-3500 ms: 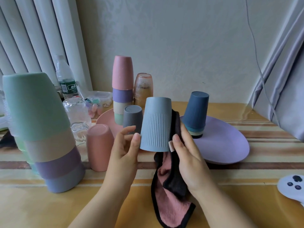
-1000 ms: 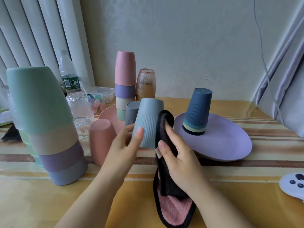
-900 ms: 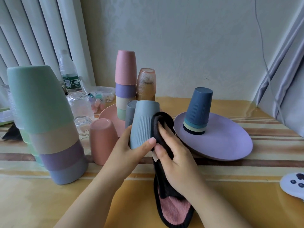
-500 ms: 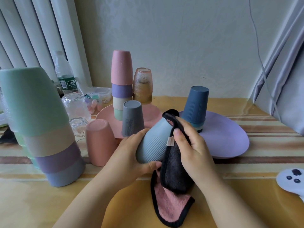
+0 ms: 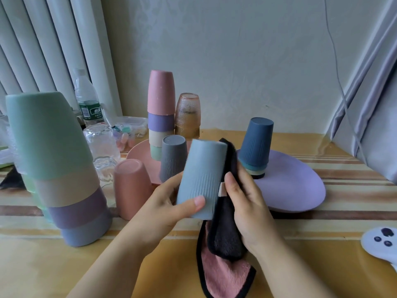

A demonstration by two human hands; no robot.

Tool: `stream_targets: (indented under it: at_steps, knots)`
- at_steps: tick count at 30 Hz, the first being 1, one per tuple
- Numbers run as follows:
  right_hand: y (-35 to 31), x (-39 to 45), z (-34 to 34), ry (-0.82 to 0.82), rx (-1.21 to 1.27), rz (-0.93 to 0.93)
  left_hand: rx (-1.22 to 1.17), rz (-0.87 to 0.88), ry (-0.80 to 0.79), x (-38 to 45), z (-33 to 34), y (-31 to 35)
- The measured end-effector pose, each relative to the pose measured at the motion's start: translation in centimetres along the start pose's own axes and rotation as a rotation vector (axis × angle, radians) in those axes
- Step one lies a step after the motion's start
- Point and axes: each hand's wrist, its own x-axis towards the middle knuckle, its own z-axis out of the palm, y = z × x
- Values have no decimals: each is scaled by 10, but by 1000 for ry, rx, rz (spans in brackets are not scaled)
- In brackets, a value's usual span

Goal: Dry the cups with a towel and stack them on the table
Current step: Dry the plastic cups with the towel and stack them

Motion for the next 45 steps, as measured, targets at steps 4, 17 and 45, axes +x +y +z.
stream_targets:
  at_steps: [4, 17, 45]
  knots:
    - [5, -4, 5, -130, -44, 53, -160, 23, 82, 1, -5, 0]
    - [9, -6, 8, -89, -295, -22, -39, 64, 399, 4, 2, 1]
    - [-1, 7, -29, -193, -574, 251, 103, -119, 229, 8, 1, -17]
